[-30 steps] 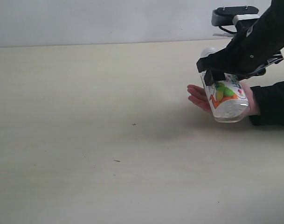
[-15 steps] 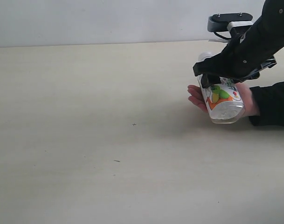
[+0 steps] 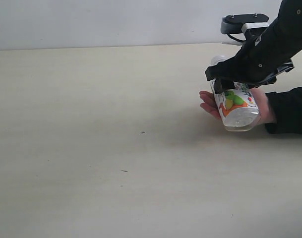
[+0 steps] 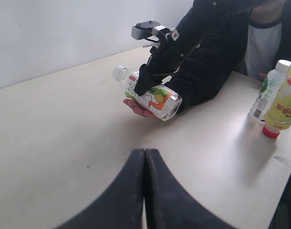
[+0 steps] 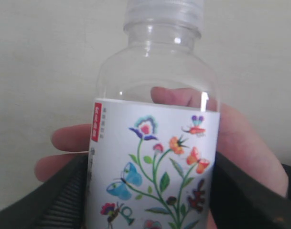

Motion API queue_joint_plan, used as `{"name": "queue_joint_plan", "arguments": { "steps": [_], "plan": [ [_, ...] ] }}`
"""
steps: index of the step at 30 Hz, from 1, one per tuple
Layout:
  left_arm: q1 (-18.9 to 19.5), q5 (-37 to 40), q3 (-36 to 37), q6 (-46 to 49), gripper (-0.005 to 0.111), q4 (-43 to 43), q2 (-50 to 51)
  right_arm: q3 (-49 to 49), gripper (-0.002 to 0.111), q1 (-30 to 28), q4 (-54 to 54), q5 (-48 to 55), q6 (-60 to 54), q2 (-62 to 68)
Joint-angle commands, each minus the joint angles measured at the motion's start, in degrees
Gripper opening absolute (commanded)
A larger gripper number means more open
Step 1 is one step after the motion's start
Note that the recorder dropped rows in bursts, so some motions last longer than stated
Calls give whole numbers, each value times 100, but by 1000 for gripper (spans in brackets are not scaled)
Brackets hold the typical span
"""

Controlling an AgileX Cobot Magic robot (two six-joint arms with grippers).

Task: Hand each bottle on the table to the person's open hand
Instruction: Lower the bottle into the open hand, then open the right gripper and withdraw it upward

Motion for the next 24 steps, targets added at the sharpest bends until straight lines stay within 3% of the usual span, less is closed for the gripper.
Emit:
{"name": "queue_joint_plan", "arguments": {
  "steps": [1, 5, 7, 21, 24],
  "plan": [
    [-15, -13, 32, 6, 0, 58, -23, 11, 47, 19, -39, -34, 23, -10],
    [-15, -13, 32, 6, 0, 58, -23, 11, 74, 19, -39, 0, 23, -10],
    [-15, -13, 32, 6, 0, 58, -23, 11, 80, 19, -52, 0, 23, -10],
    [-15, -13, 32, 6, 0, 58, -23, 11, 81, 19, -65, -11, -26, -1491],
    [-15, -13, 32, 6, 0, 58, -23, 11, 74, 19, -54, 54, -26, -2110]
  ]
}}
